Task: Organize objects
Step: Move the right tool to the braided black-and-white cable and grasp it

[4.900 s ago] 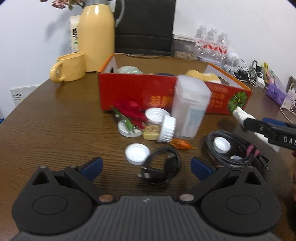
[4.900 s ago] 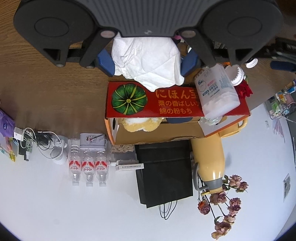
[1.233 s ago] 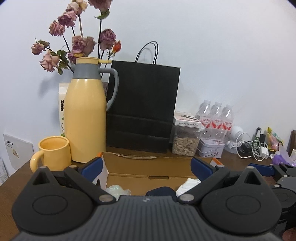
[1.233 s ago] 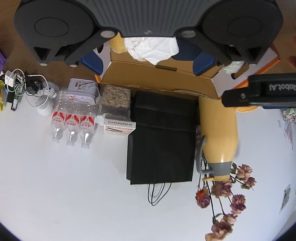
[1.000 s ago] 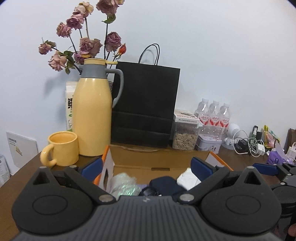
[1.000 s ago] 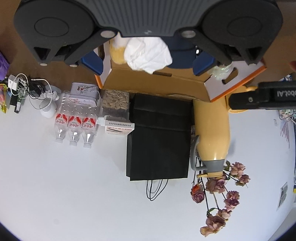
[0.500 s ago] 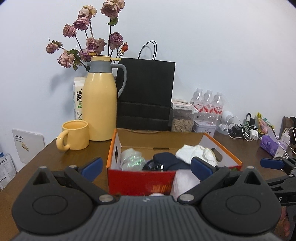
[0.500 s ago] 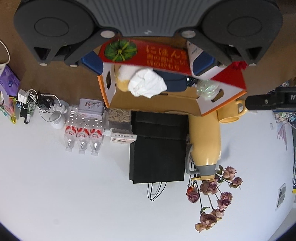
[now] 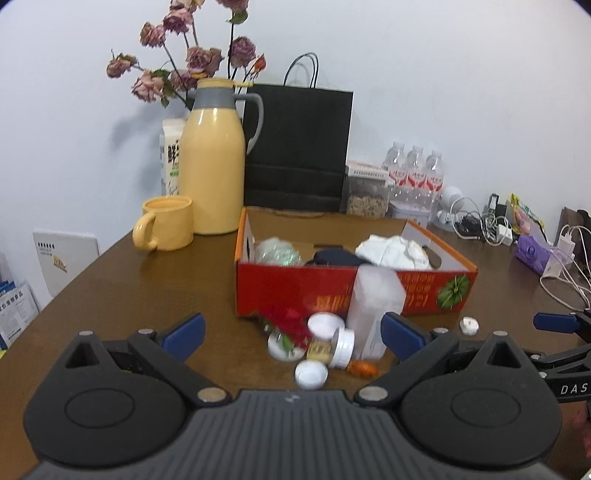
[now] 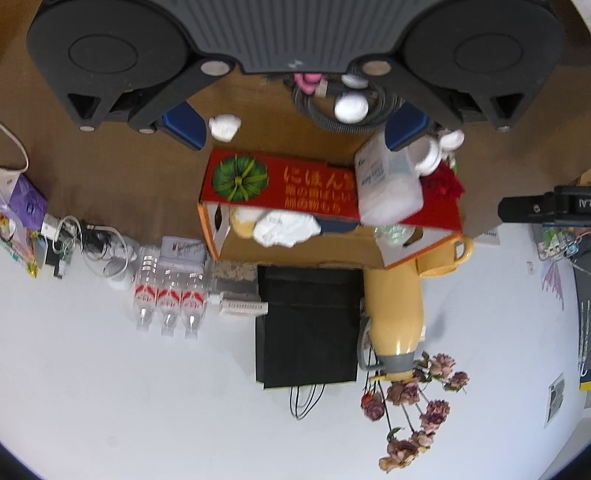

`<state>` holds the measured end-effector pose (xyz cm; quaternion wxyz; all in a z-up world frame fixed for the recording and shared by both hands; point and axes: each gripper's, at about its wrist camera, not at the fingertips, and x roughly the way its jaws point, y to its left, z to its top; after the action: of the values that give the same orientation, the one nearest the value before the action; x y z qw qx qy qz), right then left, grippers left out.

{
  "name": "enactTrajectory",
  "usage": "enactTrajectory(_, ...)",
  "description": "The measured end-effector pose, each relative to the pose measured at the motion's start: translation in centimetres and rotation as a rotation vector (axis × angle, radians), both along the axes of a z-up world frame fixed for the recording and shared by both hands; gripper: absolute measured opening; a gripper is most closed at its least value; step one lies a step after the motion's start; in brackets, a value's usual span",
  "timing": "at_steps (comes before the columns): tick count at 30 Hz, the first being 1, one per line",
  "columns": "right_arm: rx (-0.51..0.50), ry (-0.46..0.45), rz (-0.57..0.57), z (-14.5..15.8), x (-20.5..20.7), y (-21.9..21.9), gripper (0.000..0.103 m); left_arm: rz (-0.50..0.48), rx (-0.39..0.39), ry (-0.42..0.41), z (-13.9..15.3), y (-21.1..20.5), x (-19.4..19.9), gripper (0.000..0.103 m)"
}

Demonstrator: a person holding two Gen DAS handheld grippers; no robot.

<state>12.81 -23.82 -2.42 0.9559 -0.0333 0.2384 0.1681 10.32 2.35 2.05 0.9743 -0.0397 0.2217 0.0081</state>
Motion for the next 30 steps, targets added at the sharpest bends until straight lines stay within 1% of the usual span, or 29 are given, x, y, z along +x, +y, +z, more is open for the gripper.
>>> enactTrajectory(5, -0.009, 0.052, 0.033, -1.4, 0.3, 0.6, 0.103, 0.011, -0.006, 0.034, -0.8, 0.4, 0.0, 0.103)
enactTrajectory(15, -0.031, 0.118, 0.104, -2.6, 2.0, 2.5, 0.103, 0.022, -0.009, 0.066, -1.5, 1.4, 0.5, 0.103)
enactTrajectory(21, -0.050, 0.190, 0.136, -3.4, 4.4, 3.6, 0.103, 0.020, -0.014, 0.083, -2.0, 1.7, 0.7, 0.103)
enactTrajectory(25, -0.040, 0.246, 0.151, -4.1, 6.4, 4.1, 0.103, 0.021, -0.012, 0.094, -2.1, 1.7, 0.9, 0.103)
enactTrajectory(28, -0.038, 0.262, 0.143, -4.7, 7.0, 4.5, 0.103, 0.026, -0.010, 0.097, -2.2, 1.8, 0.9, 0.103)
enactTrajectory(30, -0.040, 0.253, 0.138, -4.9, 7.0, 4.6, 0.103, 0.029, -0.010, 0.101, -2.3, 1.8, 1.0, 0.103)
